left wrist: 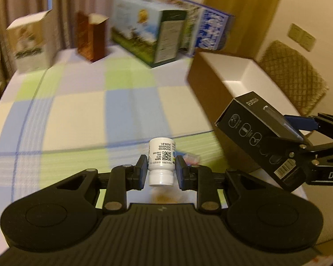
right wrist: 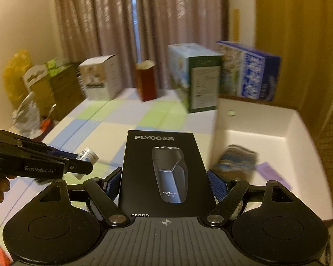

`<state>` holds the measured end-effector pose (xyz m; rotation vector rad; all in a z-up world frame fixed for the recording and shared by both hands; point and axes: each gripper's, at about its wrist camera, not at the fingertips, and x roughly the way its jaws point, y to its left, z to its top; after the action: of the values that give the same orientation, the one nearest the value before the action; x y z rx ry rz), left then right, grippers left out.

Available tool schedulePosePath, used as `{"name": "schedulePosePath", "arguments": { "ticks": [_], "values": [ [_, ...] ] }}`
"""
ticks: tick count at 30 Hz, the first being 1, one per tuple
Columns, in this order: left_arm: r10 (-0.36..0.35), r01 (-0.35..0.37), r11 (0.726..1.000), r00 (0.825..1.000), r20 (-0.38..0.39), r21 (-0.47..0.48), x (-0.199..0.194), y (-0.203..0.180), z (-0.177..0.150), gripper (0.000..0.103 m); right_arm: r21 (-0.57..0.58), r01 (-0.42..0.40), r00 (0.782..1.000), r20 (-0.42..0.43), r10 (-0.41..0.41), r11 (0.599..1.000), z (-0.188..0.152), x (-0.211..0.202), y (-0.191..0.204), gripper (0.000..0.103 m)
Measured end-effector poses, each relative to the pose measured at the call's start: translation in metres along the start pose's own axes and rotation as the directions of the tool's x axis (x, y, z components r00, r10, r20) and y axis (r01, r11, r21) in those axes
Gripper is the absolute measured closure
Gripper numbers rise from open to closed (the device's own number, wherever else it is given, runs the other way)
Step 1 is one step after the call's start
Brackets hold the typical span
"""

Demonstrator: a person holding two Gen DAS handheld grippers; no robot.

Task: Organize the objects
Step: 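Carry the pill bottle and FLYCO box over the open box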

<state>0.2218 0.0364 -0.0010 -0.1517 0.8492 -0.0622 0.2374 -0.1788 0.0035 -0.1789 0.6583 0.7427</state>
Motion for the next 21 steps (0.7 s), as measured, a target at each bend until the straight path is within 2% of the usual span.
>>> {"name": "schedulePosePath", "arguments": {
  "ticks": [11,21],
  "values": [
    [-0.119,0.115,0.987,0.993,0.027,0.113,0.042,-0.095,0.046,0.081,0.077,0.119,0.992,0.034,-0.122,0.99,0.006,-0.02,-0.083,0.026],
    [-0.144,0.14,0.979,0.99,0.014,0.148,0.098,-0.149,0.094,0.081,0.135,0.16,0.987,0.007,-0.163,0.978,0.018,0.01,-0.152,0.026]
  ]
}}
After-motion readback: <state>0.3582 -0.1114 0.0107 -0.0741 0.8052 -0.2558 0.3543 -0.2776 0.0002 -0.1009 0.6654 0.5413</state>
